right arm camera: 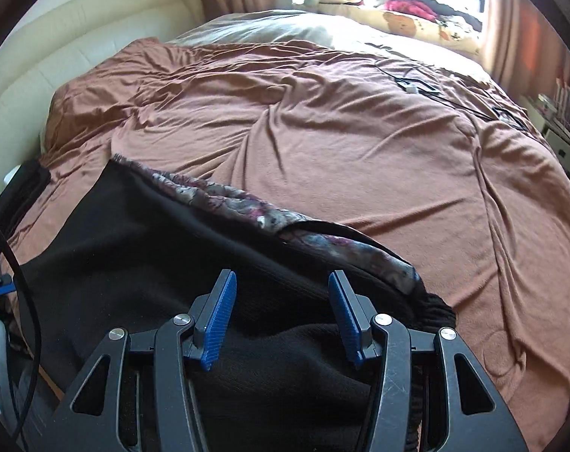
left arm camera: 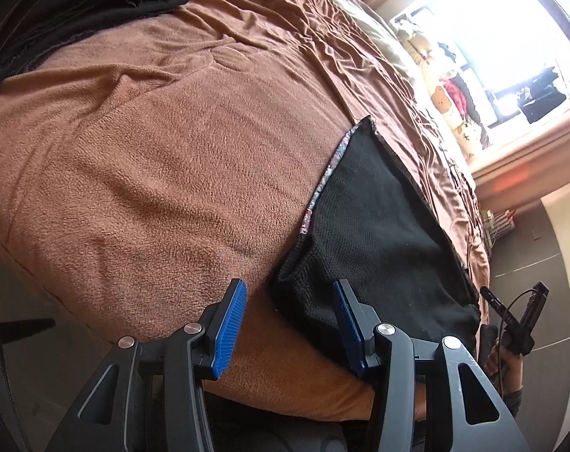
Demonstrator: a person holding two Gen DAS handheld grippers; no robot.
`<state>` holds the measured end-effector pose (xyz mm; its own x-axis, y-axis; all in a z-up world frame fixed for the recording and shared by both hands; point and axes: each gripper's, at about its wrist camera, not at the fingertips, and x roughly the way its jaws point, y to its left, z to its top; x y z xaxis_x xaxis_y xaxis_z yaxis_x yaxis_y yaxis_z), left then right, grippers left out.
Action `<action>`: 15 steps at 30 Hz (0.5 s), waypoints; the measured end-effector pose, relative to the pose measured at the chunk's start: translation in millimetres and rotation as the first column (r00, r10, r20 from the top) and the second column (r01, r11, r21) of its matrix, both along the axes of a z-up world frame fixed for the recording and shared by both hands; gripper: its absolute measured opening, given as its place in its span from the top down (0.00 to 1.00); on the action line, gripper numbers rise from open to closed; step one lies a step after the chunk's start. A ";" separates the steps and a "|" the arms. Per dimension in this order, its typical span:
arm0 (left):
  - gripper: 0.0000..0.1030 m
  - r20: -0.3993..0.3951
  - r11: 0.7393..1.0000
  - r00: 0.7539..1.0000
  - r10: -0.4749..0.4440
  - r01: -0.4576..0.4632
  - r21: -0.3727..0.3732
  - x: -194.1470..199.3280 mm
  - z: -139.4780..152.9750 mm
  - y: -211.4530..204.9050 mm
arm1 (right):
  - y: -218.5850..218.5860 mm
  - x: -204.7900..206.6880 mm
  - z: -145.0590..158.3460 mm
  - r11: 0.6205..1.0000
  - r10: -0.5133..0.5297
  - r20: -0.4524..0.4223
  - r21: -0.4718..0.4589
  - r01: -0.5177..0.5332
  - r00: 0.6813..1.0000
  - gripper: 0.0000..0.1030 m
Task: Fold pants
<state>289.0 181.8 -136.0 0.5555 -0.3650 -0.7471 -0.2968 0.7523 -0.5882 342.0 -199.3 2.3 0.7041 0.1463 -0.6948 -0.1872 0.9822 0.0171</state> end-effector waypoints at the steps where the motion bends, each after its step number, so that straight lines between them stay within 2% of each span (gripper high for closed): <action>1: 0.51 0.001 1.000 1.000 0.011 -0.011 -0.008 -0.4 -0.1 -0.7 | -1.3 7.3 2.2 1.000 0.011 -0.006 -0.012 -0.011 1.000 0.52; 10: 0.51 -0.026 0.988 0.996 0.089 -0.092 -0.127 -3.9 -12.4 -8.8 | 22.7 58.3 4.5 0.989 0.094 -0.053 -0.110 -0.100 0.994 0.52; 15: 0.51 -0.056 0.979 0.991 0.122 -0.129 -0.157 -0.6 -20.0 -12.8 | 32.8 72.8 1.9 0.980 0.140 -0.062 -0.137 -0.147 0.988 0.52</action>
<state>288.4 169.0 -156.0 0.5708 -0.4111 -0.7108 -0.4126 0.6048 -0.6812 414.9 -166.4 4.2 0.6455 0.1413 -0.7506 -0.3286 0.9385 -0.1060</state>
